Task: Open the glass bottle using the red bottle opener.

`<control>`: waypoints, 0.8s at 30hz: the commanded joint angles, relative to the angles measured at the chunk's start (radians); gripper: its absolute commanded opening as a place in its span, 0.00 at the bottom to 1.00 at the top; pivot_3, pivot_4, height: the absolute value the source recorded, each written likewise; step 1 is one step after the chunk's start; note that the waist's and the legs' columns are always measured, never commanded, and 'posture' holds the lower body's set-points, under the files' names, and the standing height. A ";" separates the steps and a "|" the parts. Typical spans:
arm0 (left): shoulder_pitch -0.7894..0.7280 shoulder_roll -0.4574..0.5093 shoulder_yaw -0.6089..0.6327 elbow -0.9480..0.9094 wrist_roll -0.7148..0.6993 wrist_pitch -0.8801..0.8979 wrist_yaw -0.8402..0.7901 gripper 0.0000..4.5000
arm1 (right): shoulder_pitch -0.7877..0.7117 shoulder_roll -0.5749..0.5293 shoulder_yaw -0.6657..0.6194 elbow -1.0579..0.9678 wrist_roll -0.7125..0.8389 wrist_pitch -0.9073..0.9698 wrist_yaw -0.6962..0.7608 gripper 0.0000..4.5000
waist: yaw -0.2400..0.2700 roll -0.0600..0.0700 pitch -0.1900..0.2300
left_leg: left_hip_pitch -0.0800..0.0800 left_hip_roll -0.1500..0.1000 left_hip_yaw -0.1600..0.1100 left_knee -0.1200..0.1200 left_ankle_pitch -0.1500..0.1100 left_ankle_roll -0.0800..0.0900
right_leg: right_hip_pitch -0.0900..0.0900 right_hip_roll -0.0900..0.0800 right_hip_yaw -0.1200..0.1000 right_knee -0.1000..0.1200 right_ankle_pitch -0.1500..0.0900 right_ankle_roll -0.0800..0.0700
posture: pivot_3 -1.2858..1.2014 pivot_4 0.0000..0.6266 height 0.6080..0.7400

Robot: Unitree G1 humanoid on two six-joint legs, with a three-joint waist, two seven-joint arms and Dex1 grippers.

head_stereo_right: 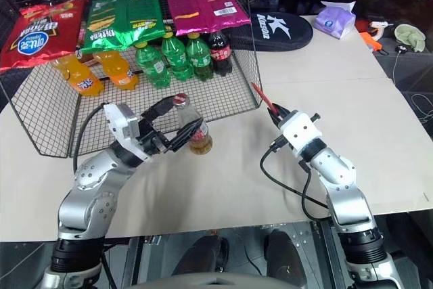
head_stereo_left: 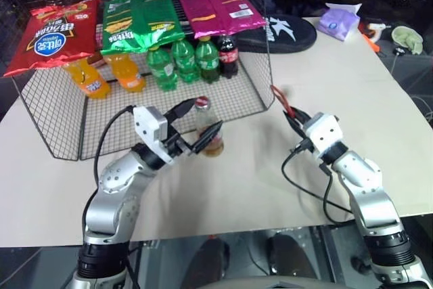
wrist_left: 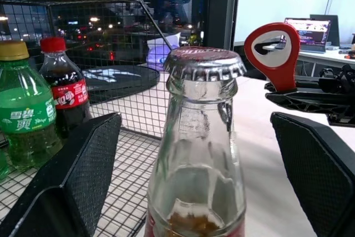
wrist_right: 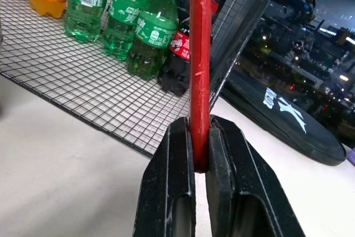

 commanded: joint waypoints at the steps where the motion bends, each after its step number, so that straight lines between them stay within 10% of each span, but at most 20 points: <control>1: -0.019 0.001 0.000 -0.009 0.006 -0.010 0.003 0.94 | -0.019 0.002 -0.006 -0.023 0.002 -0.026 -0.005 0.00 | 0.000 0.000 0.000 | 0.000 0.000 0.000 0.000 0.000 0.000 | 0.000 0.000 0.000 0.000 0.000 0.000 | 0.52 0.24 1.00; 8: -0.027 0.003 -0.014 0.006 0.025 -0.009 -0.002 0.30 | -0.026 0.005 -0.010 -0.028 0.000 -0.029 -0.013 0.00 | 0.000 0.000 0.000 | 0.000 0.000 0.000 0.000 0.000 0.000 | 0.000 0.000 0.000 0.000 0.000 0.000 | 0.52 0.24 1.00; 24: -0.012 0.016 -0.046 -0.009 0.041 -0.001 0.002 0.25 | -0.233 0.039 0.219 0.093 -0.194 -0.196 0.017 0.00 | 0.000 0.000 0.000 | 0.001 0.000 0.000 0.000 0.000 0.000 | 0.001 0.000 0.000 0.000 0.000 0.000 | 0.52 0.24 1.00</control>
